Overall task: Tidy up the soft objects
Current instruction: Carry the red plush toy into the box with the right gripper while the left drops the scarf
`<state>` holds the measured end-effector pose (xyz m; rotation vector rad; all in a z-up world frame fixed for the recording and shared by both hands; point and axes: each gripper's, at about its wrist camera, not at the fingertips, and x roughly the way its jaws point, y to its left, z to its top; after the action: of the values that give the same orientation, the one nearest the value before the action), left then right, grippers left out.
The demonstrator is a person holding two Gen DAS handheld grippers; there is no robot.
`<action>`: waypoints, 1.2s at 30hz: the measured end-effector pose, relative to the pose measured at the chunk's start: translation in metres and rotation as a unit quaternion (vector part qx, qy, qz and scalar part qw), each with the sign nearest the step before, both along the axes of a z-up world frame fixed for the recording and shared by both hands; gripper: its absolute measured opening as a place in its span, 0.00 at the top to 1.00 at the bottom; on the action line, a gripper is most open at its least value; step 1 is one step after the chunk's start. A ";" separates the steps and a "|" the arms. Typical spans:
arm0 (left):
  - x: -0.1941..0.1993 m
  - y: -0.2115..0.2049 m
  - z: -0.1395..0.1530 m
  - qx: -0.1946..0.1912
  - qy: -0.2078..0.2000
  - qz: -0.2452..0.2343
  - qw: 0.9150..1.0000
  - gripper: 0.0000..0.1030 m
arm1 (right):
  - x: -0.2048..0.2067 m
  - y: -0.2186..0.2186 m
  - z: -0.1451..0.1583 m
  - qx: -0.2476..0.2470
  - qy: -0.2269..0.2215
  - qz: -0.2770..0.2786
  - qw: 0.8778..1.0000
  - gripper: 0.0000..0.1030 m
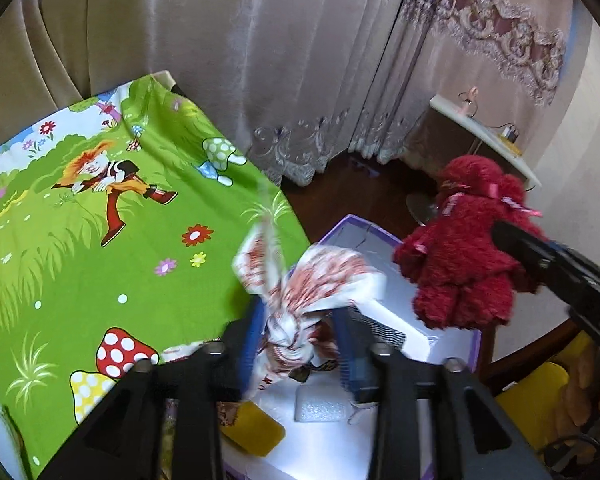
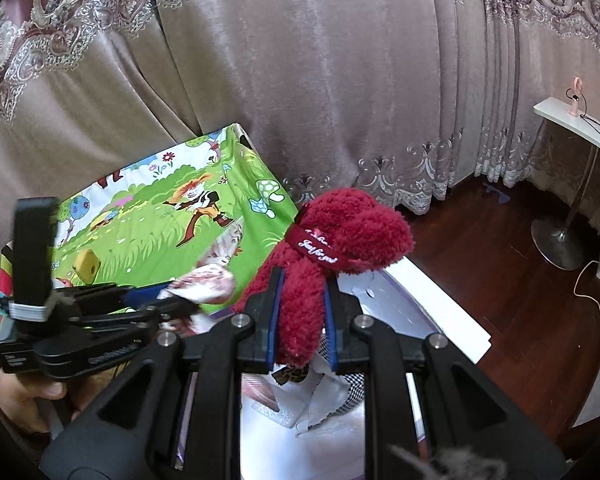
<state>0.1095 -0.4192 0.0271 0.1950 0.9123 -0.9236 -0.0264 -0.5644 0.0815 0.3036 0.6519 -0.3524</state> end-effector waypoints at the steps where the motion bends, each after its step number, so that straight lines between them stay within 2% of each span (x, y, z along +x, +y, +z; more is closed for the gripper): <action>1: 0.002 -0.001 -0.002 0.000 0.000 0.004 1.000 0.46 | 0.000 0.001 0.000 0.000 0.000 0.000 1.000 0.79; 3: 0.005 0.001 -0.004 -0.002 0.004 0.010 1.000 0.42 | 0.000 0.002 0.000 -0.001 0.001 0.002 1.000 0.79; 8: 0.012 0.016 0.000 -0.008 0.010 0.031 0.999 0.42 | 0.004 0.005 -0.008 0.005 0.007 0.009 1.000 0.79; 17: 0.023 0.080 0.022 -0.047 0.014 0.092 0.995 0.42 | 0.020 0.024 -0.035 0.034 0.035 0.043 0.998 0.78; 19: 0.024 0.097 0.025 -0.056 0.016 0.106 0.993 0.42 | 0.025 0.029 -0.040 0.042 0.039 0.054 0.997 0.74; 21: 0.025 0.113 0.028 -0.068 0.017 0.121 0.990 0.42 | 0.033 0.031 -0.049 0.048 0.043 0.063 0.996 0.73; 23: 0.025 0.125 0.029 -0.076 0.021 0.129 0.988 0.42 | 0.043 0.031 -0.065 0.058 0.053 0.068 0.995 0.62; 24: 0.024 0.130 0.029 -0.079 0.023 0.133 0.988 0.42 | 0.049 0.032 -0.076 0.064 0.066 0.074 0.993 0.46; 25: 0.023 0.137 0.028 -0.081 0.026 0.138 0.987 0.42 | 0.052 0.030 -0.084 0.066 0.080 0.073 0.992 0.42; 29: 0.018 0.160 0.024 -0.087 0.035 0.149 0.984 0.42 | 0.046 0.024 -0.103 0.071 0.106 0.051 0.991 0.42; 36: 0.019 0.201 0.021 -0.105 0.046 0.189 0.975 0.42 | 0.036 0.023 -0.082 0.042 0.100 0.043 0.993 0.41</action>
<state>0.1283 -0.2178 0.0484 -0.1989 0.8906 -0.6710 0.0093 -0.5410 -0.0006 0.3210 0.8753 -0.2746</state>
